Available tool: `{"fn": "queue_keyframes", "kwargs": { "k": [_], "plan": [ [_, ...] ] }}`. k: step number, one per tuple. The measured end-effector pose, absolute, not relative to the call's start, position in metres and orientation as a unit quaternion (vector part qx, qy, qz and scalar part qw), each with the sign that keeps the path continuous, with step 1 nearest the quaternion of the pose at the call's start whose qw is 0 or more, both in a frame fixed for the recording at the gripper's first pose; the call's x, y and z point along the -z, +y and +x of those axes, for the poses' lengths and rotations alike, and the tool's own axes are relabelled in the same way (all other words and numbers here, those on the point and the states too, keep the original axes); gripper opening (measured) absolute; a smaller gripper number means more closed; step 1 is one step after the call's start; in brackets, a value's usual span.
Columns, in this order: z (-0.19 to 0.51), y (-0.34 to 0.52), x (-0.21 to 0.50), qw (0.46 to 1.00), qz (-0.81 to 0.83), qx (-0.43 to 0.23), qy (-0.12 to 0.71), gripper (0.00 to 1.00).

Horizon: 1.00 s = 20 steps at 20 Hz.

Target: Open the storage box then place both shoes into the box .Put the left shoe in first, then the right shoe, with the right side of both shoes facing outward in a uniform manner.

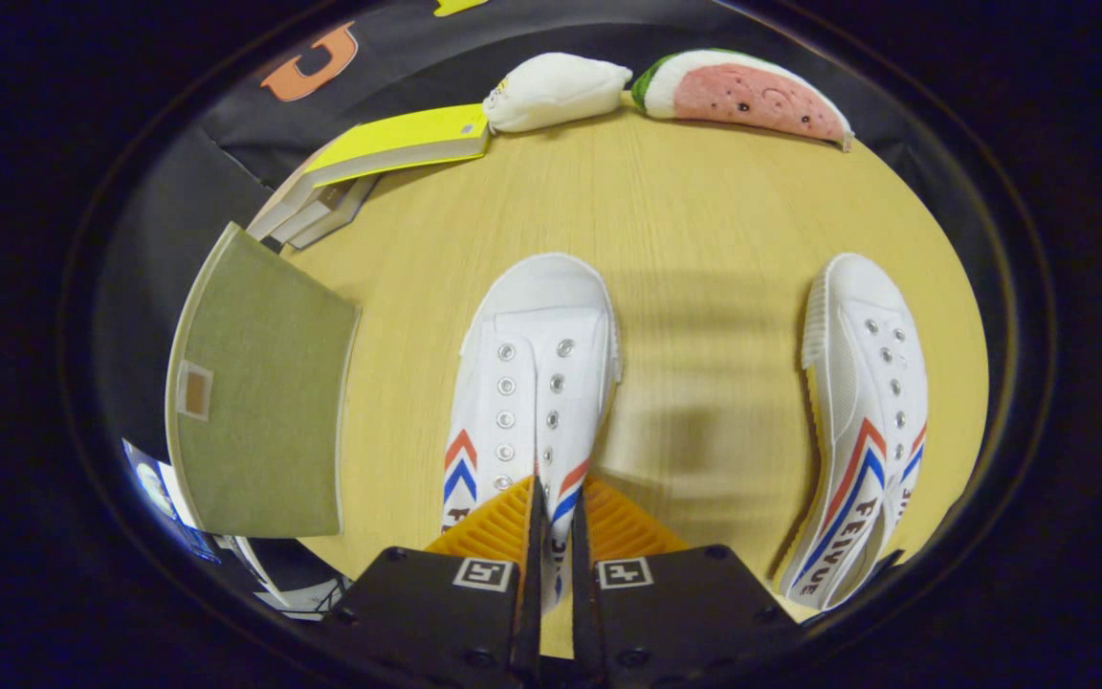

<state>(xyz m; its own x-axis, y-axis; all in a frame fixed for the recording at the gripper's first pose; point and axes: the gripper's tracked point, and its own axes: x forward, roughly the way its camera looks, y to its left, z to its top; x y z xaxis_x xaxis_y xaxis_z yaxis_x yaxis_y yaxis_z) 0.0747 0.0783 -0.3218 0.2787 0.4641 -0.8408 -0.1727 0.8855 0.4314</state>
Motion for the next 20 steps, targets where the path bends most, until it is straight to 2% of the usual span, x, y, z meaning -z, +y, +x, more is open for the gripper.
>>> {"fn": "queue_keyframes", "kwargs": {
  "k": [1,3,9,15,20],
  "plan": [
    [0.074,0.078,0.321,0.787,0.136,-0.202,0.566,0.1],
    [0.071,0.078,0.317,0.789,0.137,-0.201,0.564,0.07],
    [0.053,0.09,0.265,0.791,0.191,-0.204,0.544,0.06],
    [0.042,0.108,0.159,0.823,0.207,-0.205,0.488,0.06],
    [0.027,0.174,0.079,0.829,0.217,-0.246,0.453,0.06]
  ]
}}
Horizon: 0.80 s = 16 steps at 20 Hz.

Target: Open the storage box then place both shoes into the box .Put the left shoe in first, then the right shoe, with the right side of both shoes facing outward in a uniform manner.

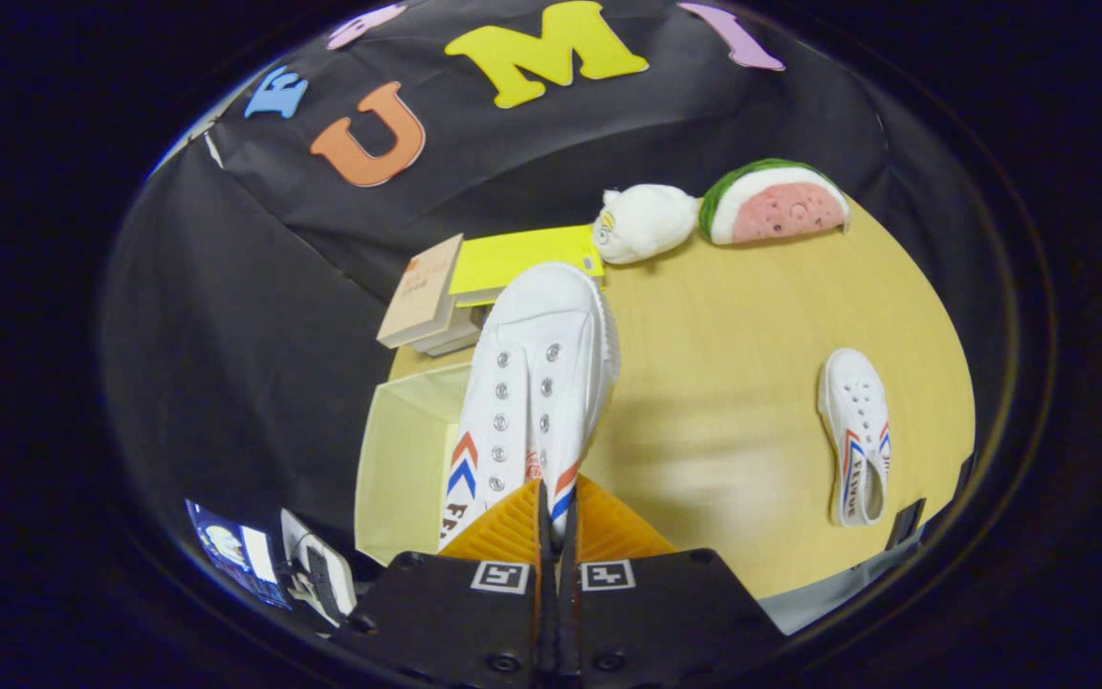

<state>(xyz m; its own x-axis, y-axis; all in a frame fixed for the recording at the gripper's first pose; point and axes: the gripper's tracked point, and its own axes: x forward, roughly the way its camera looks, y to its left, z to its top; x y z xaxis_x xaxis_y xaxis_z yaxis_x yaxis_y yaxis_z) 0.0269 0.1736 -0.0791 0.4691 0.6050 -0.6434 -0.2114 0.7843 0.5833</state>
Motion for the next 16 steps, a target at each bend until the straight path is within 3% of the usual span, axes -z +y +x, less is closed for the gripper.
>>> {"fn": "queue_keyframes", "kwargs": {
  "k": [6,16],
  "plan": [
    [0.007,0.284,0.058,0.815,0.208,-0.293,0.455,0.06],
    [-0.009,0.381,0.135,0.792,0.182,-0.271,0.516,0.06]
  ]
}}
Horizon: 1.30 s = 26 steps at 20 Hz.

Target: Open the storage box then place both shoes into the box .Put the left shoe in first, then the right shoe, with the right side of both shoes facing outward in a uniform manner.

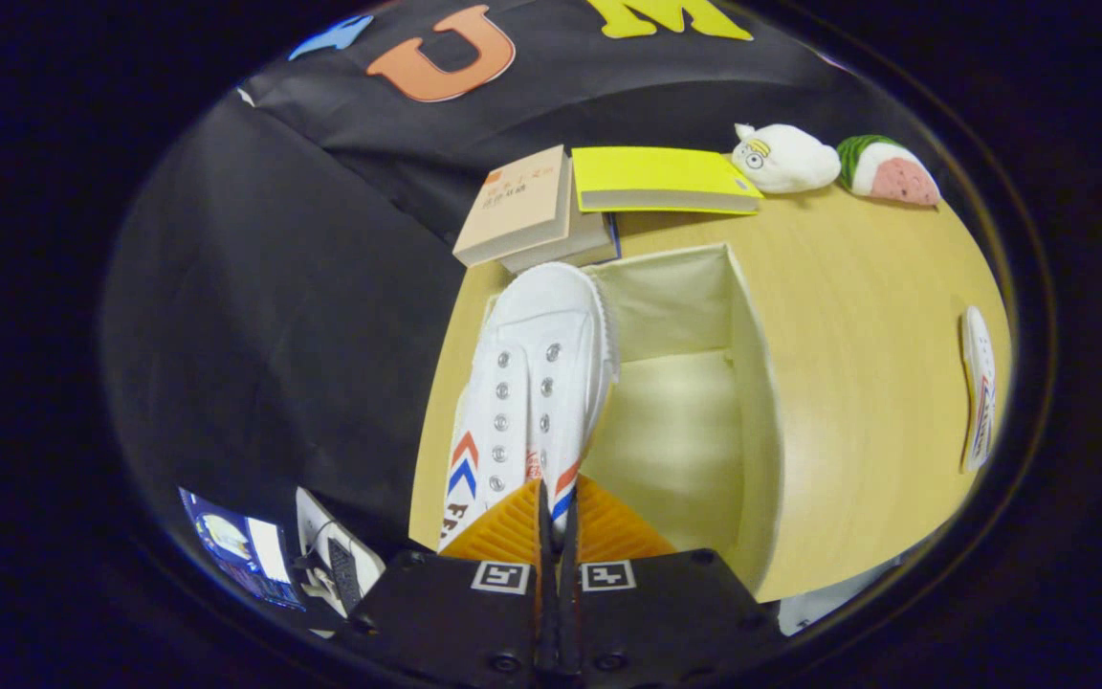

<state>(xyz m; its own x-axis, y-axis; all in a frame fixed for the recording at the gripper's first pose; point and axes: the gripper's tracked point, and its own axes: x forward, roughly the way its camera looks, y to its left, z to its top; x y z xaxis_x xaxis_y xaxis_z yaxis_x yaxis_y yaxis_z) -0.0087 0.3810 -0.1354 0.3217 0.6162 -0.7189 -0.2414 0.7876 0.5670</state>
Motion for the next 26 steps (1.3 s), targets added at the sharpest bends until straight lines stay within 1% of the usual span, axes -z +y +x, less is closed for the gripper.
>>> {"fn": "queue_keyframes", "kwargs": {
  "k": [4,10,12,13,14,16,17,21,22,23,24,26],
  "plan": [
    [-0.001,0.394,0.165,0.792,0.16,-0.256,0.531,0.06],
    [0.009,0.405,0.182,0.786,0.17,-0.239,0.544,0.06],
    [0.009,0.413,0.187,0.782,0.172,-0.244,0.547,0.11],
    [0.01,0.415,0.189,0.782,0.171,-0.244,0.548,0.2],
    [0.011,0.419,0.189,0.779,0.175,-0.251,0.548,0.22],
    [0.014,0.417,0.19,0.784,0.165,-0.246,0.546,0.34],
    [0.014,0.415,0.187,0.788,0.161,-0.25,0.54,0.56],
    [0.016,0.395,0.169,0.811,0.152,-0.251,0.506,0.8],
    [0.016,0.387,0.162,0.819,0.145,-0.252,0.494,0.82],
    [0.015,0.38,0.154,0.828,0.142,-0.252,0.481,0.88],
    [0.015,0.372,0.145,0.835,0.143,-0.252,0.468,0.91],
    [0.013,0.353,0.126,0.85,0.144,-0.252,0.44,0.91]
  ]
}}
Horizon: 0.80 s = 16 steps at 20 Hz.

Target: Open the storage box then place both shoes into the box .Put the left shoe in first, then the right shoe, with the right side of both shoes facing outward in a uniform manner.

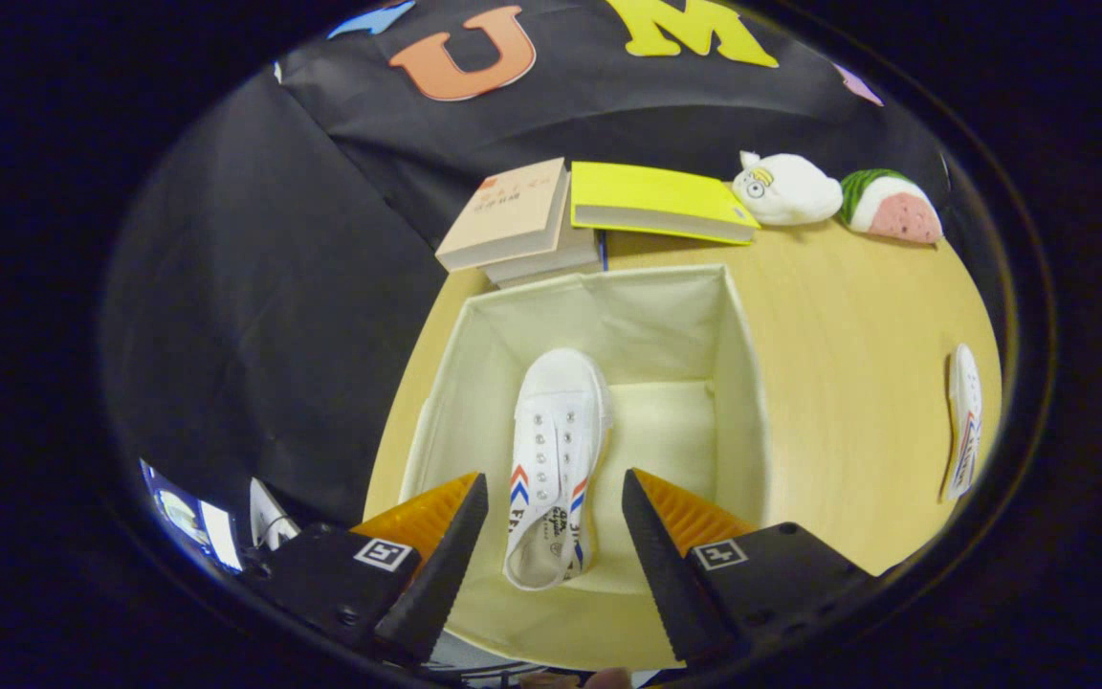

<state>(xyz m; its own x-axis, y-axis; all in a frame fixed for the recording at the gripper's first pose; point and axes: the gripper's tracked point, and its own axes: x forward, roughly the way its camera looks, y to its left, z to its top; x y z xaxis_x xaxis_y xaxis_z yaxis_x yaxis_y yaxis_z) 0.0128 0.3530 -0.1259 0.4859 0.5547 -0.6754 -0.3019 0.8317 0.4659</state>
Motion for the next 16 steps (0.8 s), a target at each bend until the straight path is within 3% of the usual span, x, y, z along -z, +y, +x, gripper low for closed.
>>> {"fn": "queue_keyframes", "kwargs": {
  "k": [10,16],
  "plan": [
    [0.004,0.183,0.055,0.927,0.124,-0.182,0.304,0.91],
    [0.008,0.06,0.072,0.942,0.127,-0.11,0.29,0.92]
  ]
}}
